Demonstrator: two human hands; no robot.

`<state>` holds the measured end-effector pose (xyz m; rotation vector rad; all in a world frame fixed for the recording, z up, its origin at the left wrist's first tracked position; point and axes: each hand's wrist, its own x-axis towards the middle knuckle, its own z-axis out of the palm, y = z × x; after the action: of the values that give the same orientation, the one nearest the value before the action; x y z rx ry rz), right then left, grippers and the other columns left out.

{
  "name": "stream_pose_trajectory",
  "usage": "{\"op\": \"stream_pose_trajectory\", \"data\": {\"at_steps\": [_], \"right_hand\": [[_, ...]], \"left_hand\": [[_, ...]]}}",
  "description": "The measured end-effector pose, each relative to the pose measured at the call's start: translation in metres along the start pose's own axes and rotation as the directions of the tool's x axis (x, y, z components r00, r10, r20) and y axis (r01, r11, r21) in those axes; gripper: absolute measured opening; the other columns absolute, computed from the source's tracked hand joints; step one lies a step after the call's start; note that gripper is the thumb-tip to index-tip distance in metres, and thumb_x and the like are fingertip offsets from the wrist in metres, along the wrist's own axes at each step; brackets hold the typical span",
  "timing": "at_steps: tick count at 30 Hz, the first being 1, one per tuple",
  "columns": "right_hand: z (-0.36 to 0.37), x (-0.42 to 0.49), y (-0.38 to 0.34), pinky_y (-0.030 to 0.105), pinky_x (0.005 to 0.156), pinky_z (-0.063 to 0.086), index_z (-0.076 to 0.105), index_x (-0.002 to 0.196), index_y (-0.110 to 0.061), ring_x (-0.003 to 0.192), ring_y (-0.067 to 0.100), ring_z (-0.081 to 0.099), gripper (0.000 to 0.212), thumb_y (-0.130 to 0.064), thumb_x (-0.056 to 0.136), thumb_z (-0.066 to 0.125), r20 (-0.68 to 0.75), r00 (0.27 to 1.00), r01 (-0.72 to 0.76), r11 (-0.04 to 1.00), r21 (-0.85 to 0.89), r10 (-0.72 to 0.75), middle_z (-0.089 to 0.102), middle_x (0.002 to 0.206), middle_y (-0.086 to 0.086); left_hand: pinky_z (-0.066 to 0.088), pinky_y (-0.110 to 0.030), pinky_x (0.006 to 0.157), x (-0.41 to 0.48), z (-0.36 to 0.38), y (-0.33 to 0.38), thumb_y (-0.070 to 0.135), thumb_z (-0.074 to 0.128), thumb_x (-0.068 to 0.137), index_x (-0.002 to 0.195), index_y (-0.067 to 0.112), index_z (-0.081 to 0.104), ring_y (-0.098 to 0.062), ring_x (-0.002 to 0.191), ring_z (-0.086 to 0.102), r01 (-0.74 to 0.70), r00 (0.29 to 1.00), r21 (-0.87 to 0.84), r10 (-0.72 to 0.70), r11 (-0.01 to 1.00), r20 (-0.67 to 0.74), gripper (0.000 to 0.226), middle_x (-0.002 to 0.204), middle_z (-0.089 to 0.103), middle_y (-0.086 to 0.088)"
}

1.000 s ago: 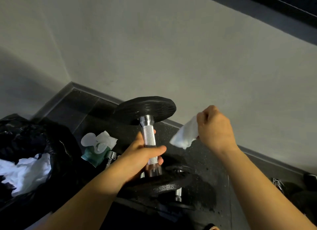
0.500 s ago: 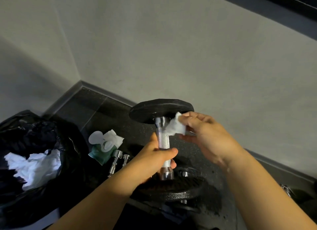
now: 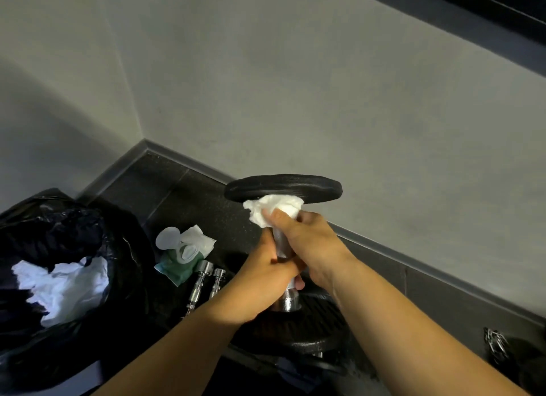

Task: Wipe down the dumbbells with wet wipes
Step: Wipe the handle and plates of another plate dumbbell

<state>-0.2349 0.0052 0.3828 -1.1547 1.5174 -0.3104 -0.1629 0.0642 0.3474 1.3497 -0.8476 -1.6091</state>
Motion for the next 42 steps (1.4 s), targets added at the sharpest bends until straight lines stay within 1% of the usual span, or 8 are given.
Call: {"op": "stream_pose_trajectory", "data": {"at_steps": [10, 17, 21, 25, 29, 33, 37, 42], "right_hand": [[-0.011, 0.023, -0.012, 0.043, 0.084, 0.052, 0.068, 0.09, -0.007, 0.084, 0.024, 0.064, 0.021, -0.018, 0.072, 0.071, 0.424, 0.905, -0.097, 0.95, 0.297, -0.041, 0.072, 0.088, 0.009], [0.023, 0.008, -0.017, 0.034, 0.07, 0.055, 0.07, 0.083, -0.013, 0.075, 0.021, 0.067, 0.013, -0.013, 0.07, 0.072, -0.107, 0.994, 0.019, 0.986, 0.166, -0.001, 0.072, 0.08, 0.006], [0.032, -0.005, -0.013, 0.038, 0.075, 0.058, 0.07, 0.078, -0.018, 0.073, 0.021, 0.068, 0.015, -0.018, 0.065, 0.077, -0.142, 0.989, 0.06, 0.979, 0.193, -0.033, 0.072, 0.077, 0.001], [0.015, -0.025, -0.016, 0.042, 0.071, 0.058, 0.073, 0.089, -0.008, 0.076, 0.027, 0.069, 0.028, -0.011, 0.061, 0.074, 0.13, 0.989, 0.043, 0.978, 0.205, -0.071, 0.074, 0.086, 0.011], [-0.016, -0.045, -0.018, 0.037, 0.076, 0.058, 0.073, 0.099, -0.008, 0.091, 0.023, 0.069, 0.025, -0.013, 0.075, 0.07, 0.545, 0.803, 0.018, 0.924, 0.382, -0.241, 0.072, 0.103, 0.016], [-0.036, -0.064, -0.022, 0.037, 0.091, 0.054, 0.078, 0.088, -0.011, 0.103, 0.023, 0.067, 0.027, -0.022, 0.062, 0.079, 0.641, 0.689, -0.049, 0.861, 0.507, -0.338, 0.071, 0.106, 0.015], [-0.049, -0.096, -0.036, 0.035, 0.081, 0.056, 0.072, 0.087, -0.01, 0.089, 0.021, 0.07, 0.012, -0.008, 0.076, 0.066, 0.469, 0.832, 0.036, 0.872, 0.488, -0.297, 0.074, 0.094, 0.012], [-0.046, -0.124, -0.042, 0.031, 0.072, 0.054, 0.069, 0.084, -0.016, 0.075, 0.02, 0.067, 0.013, -0.018, 0.072, 0.075, -0.127, 0.968, 0.242, 0.931, 0.272, -0.215, 0.072, 0.079, 0.005]], "left_hand": [[0.045, -0.012, 0.051, -0.004, -0.01, 0.008, 0.007, 0.054, 0.094, 0.135, 0.014, 0.034, -0.006, 0.059, 0.061, -0.077, 0.99, 0.072, 0.067, 0.994, 0.124, 0.046, 0.072, 0.059, -0.003], [0.042, -0.002, 0.069, -0.013, -0.004, 0.004, -0.004, 0.048, 0.092, 0.136, 0.006, 0.033, 0.007, 0.086, 0.063, -0.113, 0.991, 0.355, 0.132, 0.928, -0.028, 0.047, 0.101, 0.061, -0.003], [0.044, -0.008, 0.073, -0.03, -0.003, 0.003, -0.002, 0.053, 0.086, 0.13, 0.004, 0.041, -0.029, 0.1, 0.061, -0.148, 0.976, 0.336, 0.193, 0.93, -0.104, 0.047, 0.11, 0.062, -0.016], [0.054, -0.029, 0.068, -0.051, -0.008, 0.011, -0.002, 0.058, 0.083, 0.12, 0.013, 0.04, -0.016, 0.068, 0.063, -0.154, 0.988, 0.203, 0.15, 0.967, 0.033, 0.043, 0.07, 0.062, -0.005], [0.049, -0.031, 0.07, -0.076, -0.001, 0.033, 0.017, 0.062, 0.084, 0.114, 0.018, 0.045, -0.014, 0.068, 0.061, -0.133, 0.98, 0.125, 0.112, 0.983, 0.164, 0.034, 0.067, 0.061, -0.006], [0.051, -0.042, 0.076, -0.091, 0.017, 0.054, 0.015, 0.065, 0.081, 0.126, 0.025, 0.045, -0.021, 0.07, 0.062, -0.09, 0.972, 0.046, 0.077, 0.995, 0.222, 0.05, 0.073, 0.062, -0.009], [0.056, -0.034, 0.078, -0.103, 0.038, 0.07, 0.01, 0.059, 0.09, 0.123, 0.028, 0.041, -0.011, 0.069, 0.065, -0.121, 0.989, 0.221, 0.098, 0.968, 0.112, 0.042, 0.072, 0.063, -0.002], [0.053, -0.019, 0.074, -0.114, 0.073, 0.088, 0.005, 0.05, 0.092, 0.128, 0.005, 0.038, -0.007, 0.081, 0.067, -0.178, 0.961, 0.583, 0.266, 0.792, -0.068, 0.038, 0.092, 0.065, -0.006]]}}
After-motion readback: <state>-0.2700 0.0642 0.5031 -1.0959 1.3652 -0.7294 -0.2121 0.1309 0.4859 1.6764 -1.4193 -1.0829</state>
